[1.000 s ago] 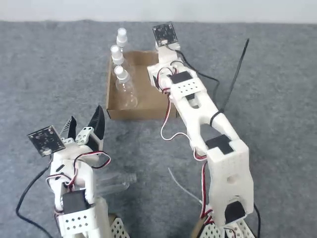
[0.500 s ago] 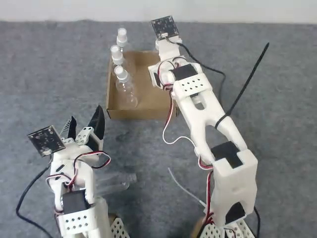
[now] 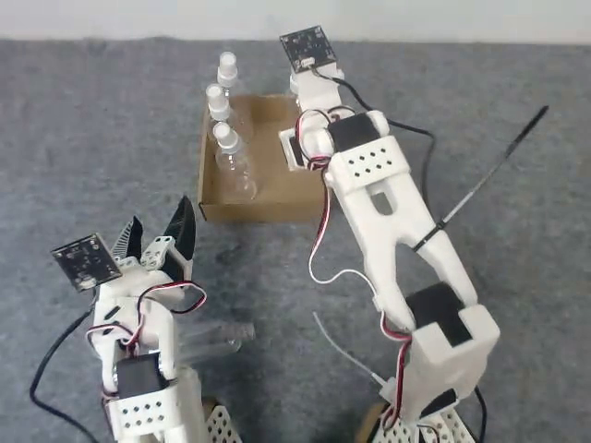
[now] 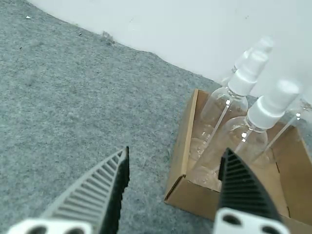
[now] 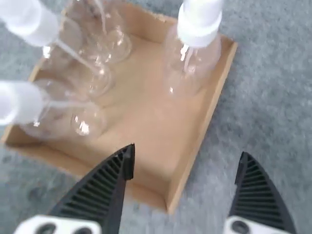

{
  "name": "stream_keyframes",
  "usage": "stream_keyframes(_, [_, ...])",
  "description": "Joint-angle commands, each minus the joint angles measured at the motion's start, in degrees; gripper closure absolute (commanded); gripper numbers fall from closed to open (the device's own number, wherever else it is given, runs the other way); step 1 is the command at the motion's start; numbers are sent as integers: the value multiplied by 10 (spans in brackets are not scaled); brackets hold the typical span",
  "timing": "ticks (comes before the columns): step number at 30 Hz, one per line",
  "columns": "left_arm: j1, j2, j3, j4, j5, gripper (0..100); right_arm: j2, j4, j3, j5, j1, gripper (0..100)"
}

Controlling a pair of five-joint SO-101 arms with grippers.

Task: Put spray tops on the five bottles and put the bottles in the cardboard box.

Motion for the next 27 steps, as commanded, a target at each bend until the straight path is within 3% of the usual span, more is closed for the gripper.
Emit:
stream_keyframes(1, [-3, 4, -6, -20, -4, 717, -73, 45, -12, 4, -14, 723])
stream_keyframes(15, [-105, 4, -7, -61, 0, 720, -170, 195, -12, 4, -131, 723])
stream_keyframes(23, [-128, 4, -13, -64, 1, 720, -212, 262, -12, 7, -203, 723])
stream_keyframes(27, [-129, 4, -14, -64, 1, 720, -236, 310, -12, 56, -256, 723])
